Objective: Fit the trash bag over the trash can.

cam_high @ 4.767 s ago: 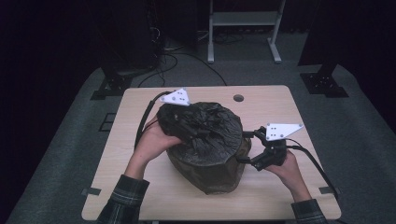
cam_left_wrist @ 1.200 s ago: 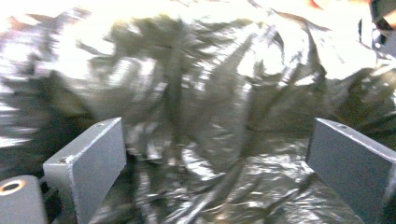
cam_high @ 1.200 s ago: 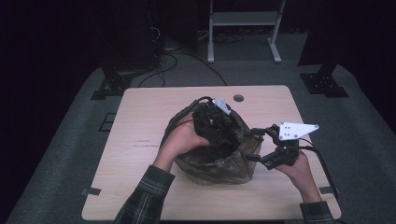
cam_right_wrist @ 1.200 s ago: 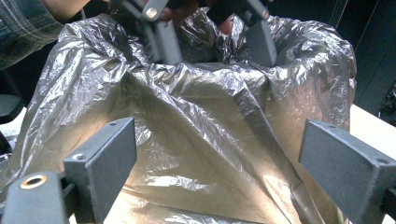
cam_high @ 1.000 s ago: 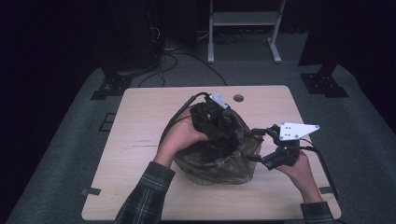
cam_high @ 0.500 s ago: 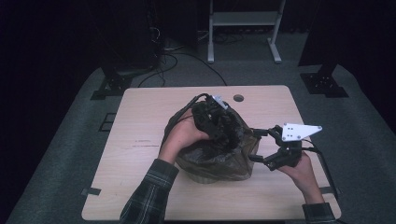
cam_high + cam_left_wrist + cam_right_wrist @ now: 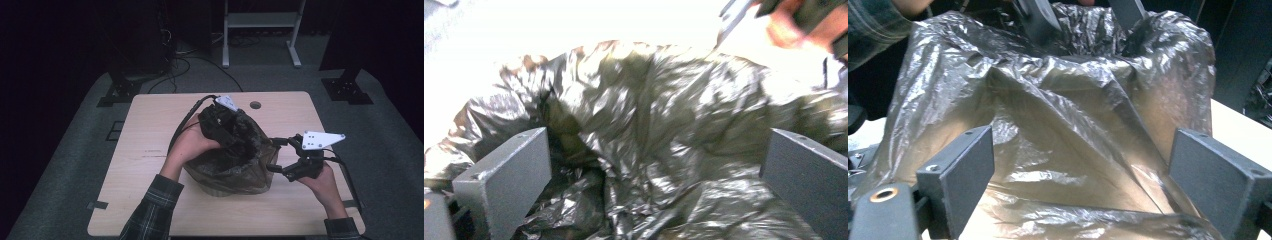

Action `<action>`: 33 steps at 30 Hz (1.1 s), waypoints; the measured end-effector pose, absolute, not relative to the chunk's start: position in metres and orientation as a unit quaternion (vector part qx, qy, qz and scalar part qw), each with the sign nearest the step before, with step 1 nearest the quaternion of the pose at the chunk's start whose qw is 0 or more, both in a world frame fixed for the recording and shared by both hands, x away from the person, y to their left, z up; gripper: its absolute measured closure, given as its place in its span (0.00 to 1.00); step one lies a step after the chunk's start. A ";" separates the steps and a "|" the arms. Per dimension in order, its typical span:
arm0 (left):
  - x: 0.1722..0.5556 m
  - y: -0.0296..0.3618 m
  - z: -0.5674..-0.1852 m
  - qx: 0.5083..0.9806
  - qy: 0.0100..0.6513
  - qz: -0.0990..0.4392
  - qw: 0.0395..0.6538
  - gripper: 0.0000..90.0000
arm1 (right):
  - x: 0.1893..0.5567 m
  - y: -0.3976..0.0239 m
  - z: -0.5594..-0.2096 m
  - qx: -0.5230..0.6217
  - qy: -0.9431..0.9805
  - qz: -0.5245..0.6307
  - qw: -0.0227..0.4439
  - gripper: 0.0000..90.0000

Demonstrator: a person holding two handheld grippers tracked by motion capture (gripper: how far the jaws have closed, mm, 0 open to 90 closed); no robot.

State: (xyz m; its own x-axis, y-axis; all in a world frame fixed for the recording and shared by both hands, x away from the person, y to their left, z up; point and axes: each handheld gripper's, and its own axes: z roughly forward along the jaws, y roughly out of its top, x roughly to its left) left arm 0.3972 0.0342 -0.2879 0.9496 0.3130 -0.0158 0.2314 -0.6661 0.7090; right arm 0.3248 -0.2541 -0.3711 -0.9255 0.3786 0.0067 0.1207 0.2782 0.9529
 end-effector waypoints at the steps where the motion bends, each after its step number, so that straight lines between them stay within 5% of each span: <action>1: 0.395 0.036 -0.286 0.909 0.148 0.057 0.386 0.00 | 0.325 -0.255 -0.371 0.163 0.792 0.578 0.113 0.11; 33: 0.329 0.171 -0.276 0.843 0.180 0.114 0.495 0.00 | 0.308 -0.304 -0.381 0.242 0.794 0.538 0.146 0.11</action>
